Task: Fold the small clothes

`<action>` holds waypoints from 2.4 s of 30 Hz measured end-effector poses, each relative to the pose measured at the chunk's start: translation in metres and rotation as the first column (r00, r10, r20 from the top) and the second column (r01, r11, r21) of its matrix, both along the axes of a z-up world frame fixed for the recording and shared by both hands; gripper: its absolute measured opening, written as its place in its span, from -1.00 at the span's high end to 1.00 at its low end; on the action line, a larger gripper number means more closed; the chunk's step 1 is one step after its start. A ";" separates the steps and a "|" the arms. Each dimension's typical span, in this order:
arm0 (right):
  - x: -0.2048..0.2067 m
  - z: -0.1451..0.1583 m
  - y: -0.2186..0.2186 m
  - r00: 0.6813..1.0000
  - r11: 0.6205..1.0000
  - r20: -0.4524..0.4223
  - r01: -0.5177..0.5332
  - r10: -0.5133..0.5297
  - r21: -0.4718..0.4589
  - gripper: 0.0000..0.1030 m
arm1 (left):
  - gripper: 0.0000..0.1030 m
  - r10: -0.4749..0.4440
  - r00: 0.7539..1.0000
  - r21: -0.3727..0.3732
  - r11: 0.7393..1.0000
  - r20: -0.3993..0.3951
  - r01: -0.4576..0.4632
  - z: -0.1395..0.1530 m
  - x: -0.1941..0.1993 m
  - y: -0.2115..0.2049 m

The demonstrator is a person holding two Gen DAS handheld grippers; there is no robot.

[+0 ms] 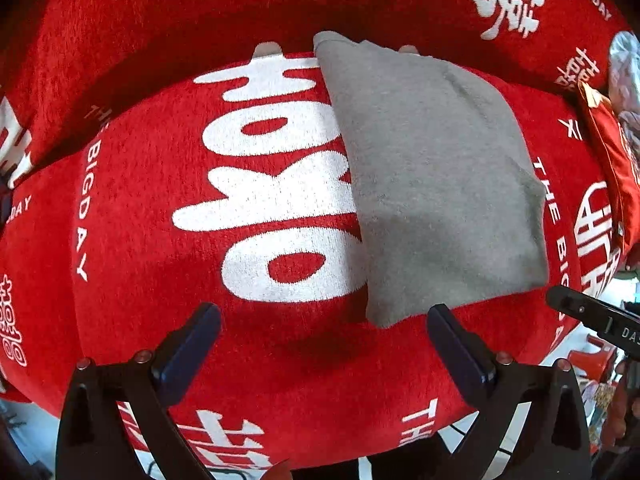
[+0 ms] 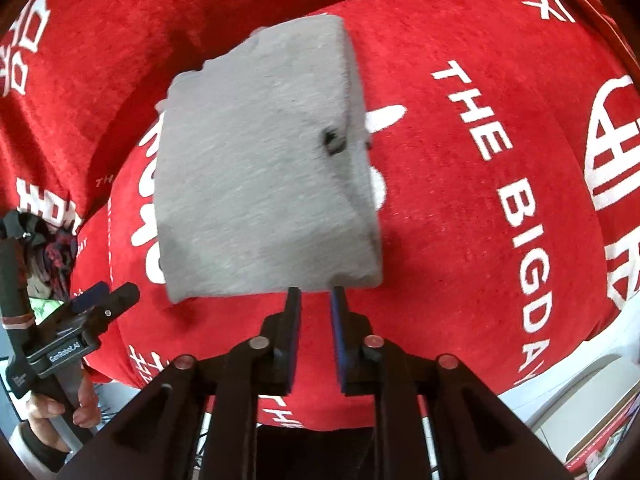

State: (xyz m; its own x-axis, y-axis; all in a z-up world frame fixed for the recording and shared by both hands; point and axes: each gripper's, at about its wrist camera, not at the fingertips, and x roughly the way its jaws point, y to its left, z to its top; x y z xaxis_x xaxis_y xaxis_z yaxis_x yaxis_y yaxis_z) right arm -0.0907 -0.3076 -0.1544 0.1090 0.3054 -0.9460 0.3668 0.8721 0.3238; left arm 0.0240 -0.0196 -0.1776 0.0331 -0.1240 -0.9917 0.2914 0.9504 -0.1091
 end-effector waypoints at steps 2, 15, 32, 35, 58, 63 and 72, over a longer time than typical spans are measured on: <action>-0.001 0.003 0.007 1.000 1.000 0.007 0.001 -0.001 -0.004 0.07 | -1.00 -0.013 1.000 0.004 1.000 0.012 0.012 0.003 -0.001 0.001; -0.016 0.007 0.038 0.999 0.999 0.021 0.033 -0.033 -0.003 -0.15 | -1.00 -0.055 0.998 0.003 0.998 0.005 0.055 -0.009 -0.014 0.018; 0.001 -0.003 0.003 0.997 0.985 0.003 0.082 -0.084 0.152 -0.62 | -1.00 0.068 0.992 -0.006 0.998 -0.108 -0.069 -0.027 0.001 0.024; 0.015 -0.002 -0.004 0.998 0.980 0.019 0.057 -0.062 0.188 -0.63 | -1.00 0.096 0.989 0.000 0.995 -0.109 -0.097 -0.027 0.010 0.013; 0.091 -0.028 -0.084 1.000 0.987 0.004 0.009 -0.010 0.162 -0.63 | -1.00 0.202 0.975 -0.006 0.979 -0.088 -0.203 -0.040 0.085 -0.034; 0.108 -0.037 -0.093 1.000 0.985 0.004 0.017 -0.018 0.171 -0.63 | -1.00 0.243 0.964 -0.071 0.965 -0.112 -0.252 -0.045 0.105 -0.029; 0.121 -0.067 -0.110 0.999 0.945 0.011 0.036 -0.042 0.325 -0.63 | -1.00 0.209 0.944 -0.258 0.926 -0.255 -0.275 -0.079 0.122 -0.044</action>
State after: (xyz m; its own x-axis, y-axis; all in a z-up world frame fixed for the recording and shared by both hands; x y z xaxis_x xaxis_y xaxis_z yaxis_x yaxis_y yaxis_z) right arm 0.0298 -0.4178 -0.2209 0.1426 0.5906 -0.7943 0.3898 0.7041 0.5935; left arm 0.1460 -0.0635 -0.2567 -0.1157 -0.4192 -0.9005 -0.0061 0.9069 -0.4214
